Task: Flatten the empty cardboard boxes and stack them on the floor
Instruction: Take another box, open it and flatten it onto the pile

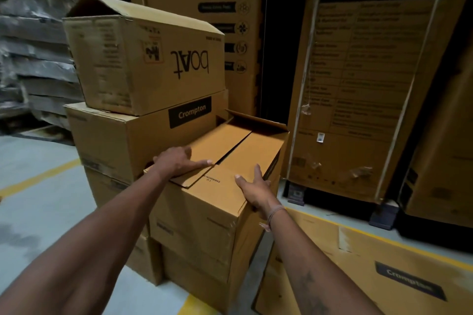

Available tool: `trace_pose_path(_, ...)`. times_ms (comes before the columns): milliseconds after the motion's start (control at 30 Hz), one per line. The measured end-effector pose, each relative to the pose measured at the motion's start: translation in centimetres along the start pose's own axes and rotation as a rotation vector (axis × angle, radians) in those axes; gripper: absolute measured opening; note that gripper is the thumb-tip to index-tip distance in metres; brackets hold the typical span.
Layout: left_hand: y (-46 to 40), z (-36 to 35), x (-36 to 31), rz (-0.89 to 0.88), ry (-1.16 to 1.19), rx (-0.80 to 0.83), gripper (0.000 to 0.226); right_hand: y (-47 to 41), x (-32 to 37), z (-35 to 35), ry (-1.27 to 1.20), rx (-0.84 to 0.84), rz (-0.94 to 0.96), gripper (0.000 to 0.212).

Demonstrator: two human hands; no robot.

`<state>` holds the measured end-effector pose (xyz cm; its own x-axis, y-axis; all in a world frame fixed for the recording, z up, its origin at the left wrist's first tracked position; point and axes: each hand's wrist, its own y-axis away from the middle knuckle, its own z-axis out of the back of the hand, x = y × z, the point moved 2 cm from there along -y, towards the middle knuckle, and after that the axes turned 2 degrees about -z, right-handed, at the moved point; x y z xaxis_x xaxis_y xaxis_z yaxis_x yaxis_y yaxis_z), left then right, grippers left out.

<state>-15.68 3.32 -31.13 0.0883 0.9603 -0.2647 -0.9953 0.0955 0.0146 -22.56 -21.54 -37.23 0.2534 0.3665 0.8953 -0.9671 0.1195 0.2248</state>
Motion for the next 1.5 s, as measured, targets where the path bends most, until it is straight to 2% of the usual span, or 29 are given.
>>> trace_pose_path(100,0.5,0.5,-1.3,0.049,-0.012,-0.023,0.117,0.1,-0.7,0.2,-0.093,-0.060,0.004,0.092)
trace_pose_path(267,1.5,1.4,-4.2,0.022,-0.058,-0.146,0.116,1.5,-1.0,2.1,-0.209,-0.139,0.036,0.136)
trace_pose_path(600,6.0,3.2,-12.9,-0.074,0.056,-0.237,0.115,6.8,0.3,12.9,-0.108,-0.236,0.157,0.144)
trace_pose_path(767,8.4,2.3,-19.8,-0.150,0.066,-0.233,0.110,11.1,-1.8,19.6,-0.107,-0.276,0.164,0.136)
trace_pose_path(867,9.3,-0.6,-23.1,-0.173,0.078,-0.202,0.112,13.1,-4.6,22.5,-0.113,-0.293,0.154,0.125)
trace_pose_path(1067,11.1,-9.6,-26.9,-0.176,0.170,-0.128,0.103,14.9,-12.5,25.1,-0.009,-0.351,0.068,0.119)
trace_pose_path(1300,13.8,-19.6,-28.3,-0.165,0.246,-0.027,0.112,15.2,-21.0,25.8,0.085,-0.367,-0.047,0.141)
trace_pose_path(1367,14.4,-22.3,-28.2,-0.151,0.254,-0.001,0.118,15.3,-23.4,25.4,0.093,-0.360,-0.081,0.140)
trace_pose_path(1500,15.8,-26.9,-27.6,-0.132,0.251,0.074,0.116,15.5,-27.3,24.4,0.129,-0.343,-0.124,0.133)
